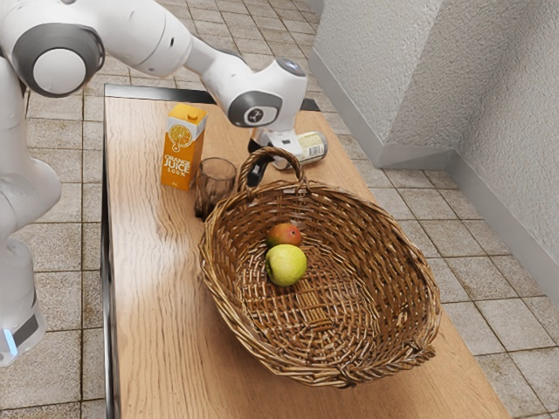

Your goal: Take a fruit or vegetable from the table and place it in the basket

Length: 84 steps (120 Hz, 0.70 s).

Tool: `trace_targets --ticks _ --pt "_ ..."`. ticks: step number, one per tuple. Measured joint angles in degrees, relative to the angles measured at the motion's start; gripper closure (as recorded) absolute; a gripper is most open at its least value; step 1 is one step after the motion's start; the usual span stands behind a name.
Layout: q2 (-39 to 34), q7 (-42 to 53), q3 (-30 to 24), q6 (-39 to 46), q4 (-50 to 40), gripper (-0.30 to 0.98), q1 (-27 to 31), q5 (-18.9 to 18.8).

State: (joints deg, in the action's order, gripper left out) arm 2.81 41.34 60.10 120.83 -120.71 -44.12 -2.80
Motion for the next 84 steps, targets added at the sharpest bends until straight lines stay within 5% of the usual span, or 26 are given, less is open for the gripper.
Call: trace_targets --ticks 84 --pt "-1.95 -1.22 0.26 -0.23 -0.44 0.0 0.6 -0.53"
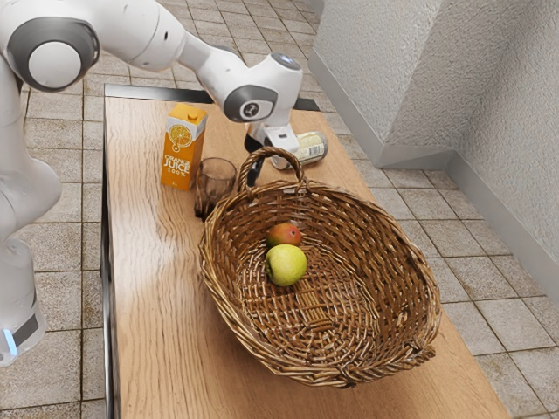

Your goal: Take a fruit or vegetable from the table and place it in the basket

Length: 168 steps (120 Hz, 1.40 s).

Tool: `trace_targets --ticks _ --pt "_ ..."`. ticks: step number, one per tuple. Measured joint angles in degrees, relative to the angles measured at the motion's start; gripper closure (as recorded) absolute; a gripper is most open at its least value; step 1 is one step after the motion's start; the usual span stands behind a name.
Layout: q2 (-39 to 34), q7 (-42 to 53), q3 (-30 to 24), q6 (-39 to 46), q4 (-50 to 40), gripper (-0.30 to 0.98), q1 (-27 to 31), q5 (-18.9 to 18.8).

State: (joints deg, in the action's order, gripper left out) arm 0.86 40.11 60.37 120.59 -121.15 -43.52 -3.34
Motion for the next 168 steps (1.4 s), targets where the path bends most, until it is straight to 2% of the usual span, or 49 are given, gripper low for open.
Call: trace_targets --ticks 114,168 --pt "-1.45 0.07 0.45 -0.54 0.03 0.0 4.99 -0.97" --pt "-1.45 0.06 0.45 -0.54 0.1 0.0 4.41 -1.27"
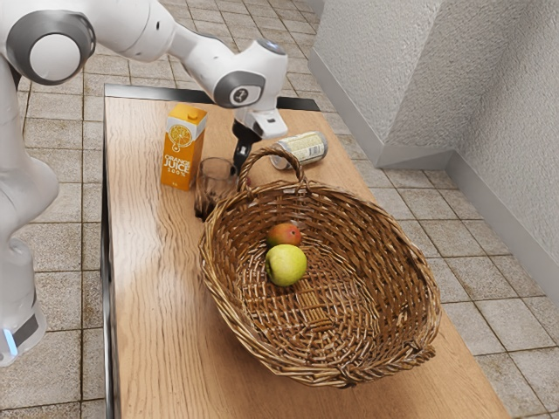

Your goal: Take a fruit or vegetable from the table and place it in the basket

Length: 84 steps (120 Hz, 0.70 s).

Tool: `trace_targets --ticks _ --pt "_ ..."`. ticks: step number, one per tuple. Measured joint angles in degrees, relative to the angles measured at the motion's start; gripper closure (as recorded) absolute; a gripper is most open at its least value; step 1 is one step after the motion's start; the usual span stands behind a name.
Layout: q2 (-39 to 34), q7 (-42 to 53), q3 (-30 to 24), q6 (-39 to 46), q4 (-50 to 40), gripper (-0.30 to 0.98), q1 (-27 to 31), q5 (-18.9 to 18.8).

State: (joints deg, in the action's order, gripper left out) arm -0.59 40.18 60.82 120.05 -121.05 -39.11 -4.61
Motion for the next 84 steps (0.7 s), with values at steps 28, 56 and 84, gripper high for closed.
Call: trace_targets --ticks 28,56,84 --pt "-0.01 0.0 0.0 0.0 -0.02 0.0 -1.42 -0.19" --pt "-0.01 -0.02 0.0 0.0 0.0 0.0 -2.79 -0.22" --pt "-0.01 -0.02 0.0 0.0 -0.03 0.0 -3.52 -0.24"
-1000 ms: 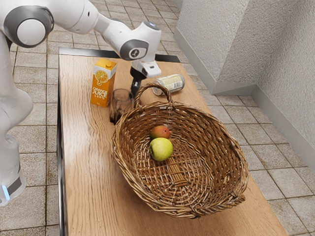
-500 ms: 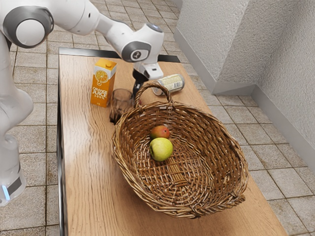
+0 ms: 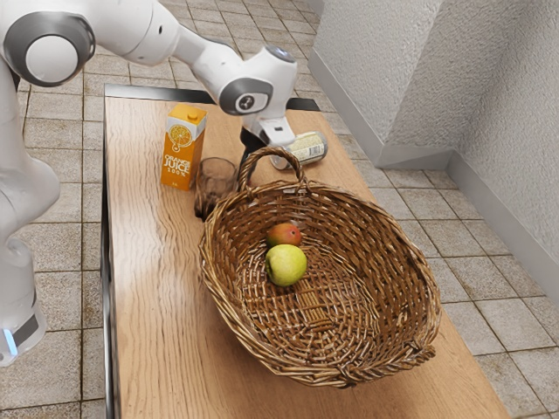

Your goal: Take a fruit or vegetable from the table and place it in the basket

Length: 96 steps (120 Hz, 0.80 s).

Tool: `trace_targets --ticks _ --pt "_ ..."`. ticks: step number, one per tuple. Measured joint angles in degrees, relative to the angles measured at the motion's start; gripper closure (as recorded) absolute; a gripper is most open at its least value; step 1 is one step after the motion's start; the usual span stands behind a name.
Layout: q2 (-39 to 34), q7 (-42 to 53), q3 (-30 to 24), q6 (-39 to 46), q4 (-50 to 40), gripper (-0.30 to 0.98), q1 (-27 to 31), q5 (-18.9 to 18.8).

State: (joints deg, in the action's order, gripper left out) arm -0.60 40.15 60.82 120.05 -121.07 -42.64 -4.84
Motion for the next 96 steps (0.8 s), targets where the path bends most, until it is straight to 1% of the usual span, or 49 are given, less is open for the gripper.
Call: trace_targets --ticks 38,96 --pt "0.0 -0.02 -0.01 0.0 -0.06 0.0 0.44 -0.3" --pt "0.01 -0.14 -0.09 -0.01 -0.06 0.0 2.72 -0.35"
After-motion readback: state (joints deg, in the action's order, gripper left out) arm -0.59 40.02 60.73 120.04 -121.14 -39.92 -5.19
